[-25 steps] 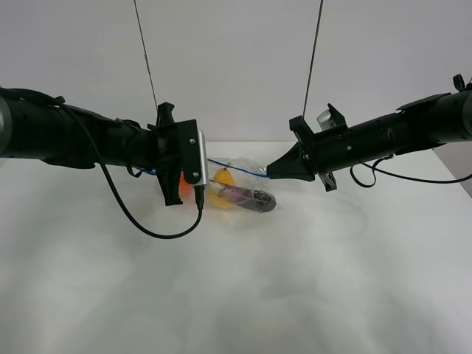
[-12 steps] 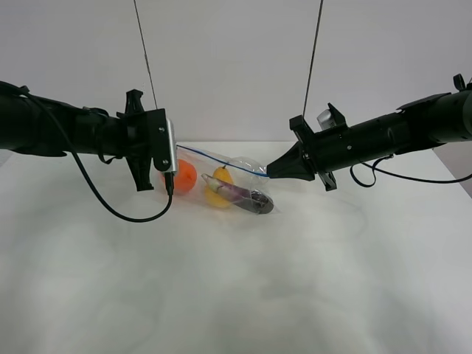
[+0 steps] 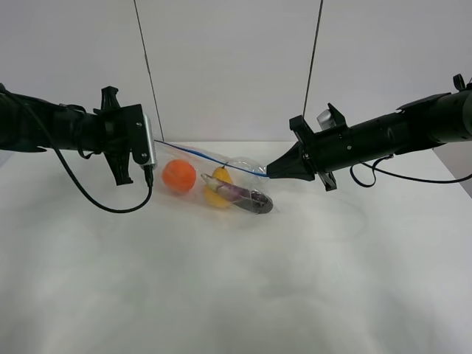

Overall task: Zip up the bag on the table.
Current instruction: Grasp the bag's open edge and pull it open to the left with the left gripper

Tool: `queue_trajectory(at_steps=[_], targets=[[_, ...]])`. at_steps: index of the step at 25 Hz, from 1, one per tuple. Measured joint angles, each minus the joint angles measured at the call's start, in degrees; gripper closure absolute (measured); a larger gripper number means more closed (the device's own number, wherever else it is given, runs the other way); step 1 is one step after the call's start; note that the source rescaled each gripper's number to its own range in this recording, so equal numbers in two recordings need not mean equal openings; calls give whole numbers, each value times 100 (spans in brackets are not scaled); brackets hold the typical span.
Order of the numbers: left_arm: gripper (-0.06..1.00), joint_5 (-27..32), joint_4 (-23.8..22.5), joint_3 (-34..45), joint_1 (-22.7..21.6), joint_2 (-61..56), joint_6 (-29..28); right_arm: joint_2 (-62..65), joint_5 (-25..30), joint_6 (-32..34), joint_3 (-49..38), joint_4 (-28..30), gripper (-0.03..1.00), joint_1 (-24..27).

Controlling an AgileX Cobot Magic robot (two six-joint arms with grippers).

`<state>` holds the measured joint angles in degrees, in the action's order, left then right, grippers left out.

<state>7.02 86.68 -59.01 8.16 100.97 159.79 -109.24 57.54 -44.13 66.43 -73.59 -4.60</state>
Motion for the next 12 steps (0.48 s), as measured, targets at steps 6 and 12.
queue_trajectory(at_steps=[6,12], targets=[[94,-6,0,0,-188,0,12,0,2,0,0,19,97,0],[94,-6,0,0,-215,0,12,0,2,0,0,79,97,0]])
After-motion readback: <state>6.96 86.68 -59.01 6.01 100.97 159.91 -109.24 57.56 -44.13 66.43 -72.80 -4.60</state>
